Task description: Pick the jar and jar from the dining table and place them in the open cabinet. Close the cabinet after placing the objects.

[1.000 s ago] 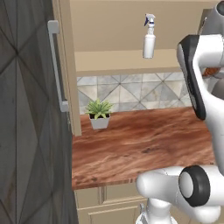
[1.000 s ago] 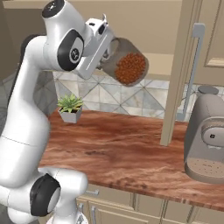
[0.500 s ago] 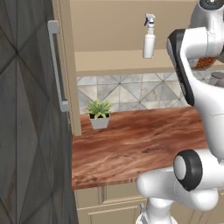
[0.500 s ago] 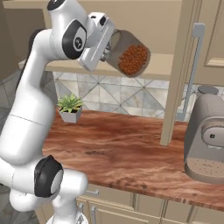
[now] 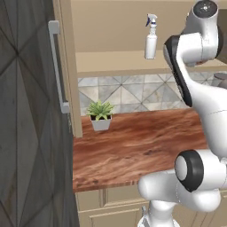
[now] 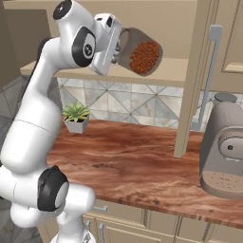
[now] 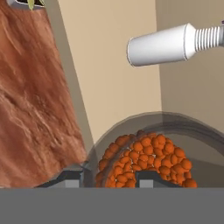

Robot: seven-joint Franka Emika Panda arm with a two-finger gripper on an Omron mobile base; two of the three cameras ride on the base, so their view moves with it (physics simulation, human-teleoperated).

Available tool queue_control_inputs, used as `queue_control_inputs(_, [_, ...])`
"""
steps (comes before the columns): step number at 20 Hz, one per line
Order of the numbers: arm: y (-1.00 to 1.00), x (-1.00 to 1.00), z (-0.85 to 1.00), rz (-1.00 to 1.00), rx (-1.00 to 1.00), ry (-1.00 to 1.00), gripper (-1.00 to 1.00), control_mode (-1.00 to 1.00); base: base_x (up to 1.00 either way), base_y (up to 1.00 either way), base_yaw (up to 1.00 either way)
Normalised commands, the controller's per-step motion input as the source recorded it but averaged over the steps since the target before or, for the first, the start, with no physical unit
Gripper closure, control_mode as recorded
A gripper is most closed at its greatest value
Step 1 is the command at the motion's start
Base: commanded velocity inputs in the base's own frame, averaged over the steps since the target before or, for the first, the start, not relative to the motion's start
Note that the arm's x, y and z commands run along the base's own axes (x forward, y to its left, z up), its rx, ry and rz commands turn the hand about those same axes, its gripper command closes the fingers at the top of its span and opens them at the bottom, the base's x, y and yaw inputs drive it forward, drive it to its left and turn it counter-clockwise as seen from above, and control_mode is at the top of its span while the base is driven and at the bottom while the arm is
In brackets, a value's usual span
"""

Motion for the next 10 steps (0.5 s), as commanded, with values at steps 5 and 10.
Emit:
queue_control_inputs(5, [-0.07, 0.27, 0.0, 0.15, 0.05, -0.01, 1.0, -1.0, 0.0, 0.0, 0.0])
queue_control_inputs(10, [-0.18, 0.07, 0.0, 0.05, 0.14, 0.01, 1.0, -1.0, 0.0, 0.0, 0.0])
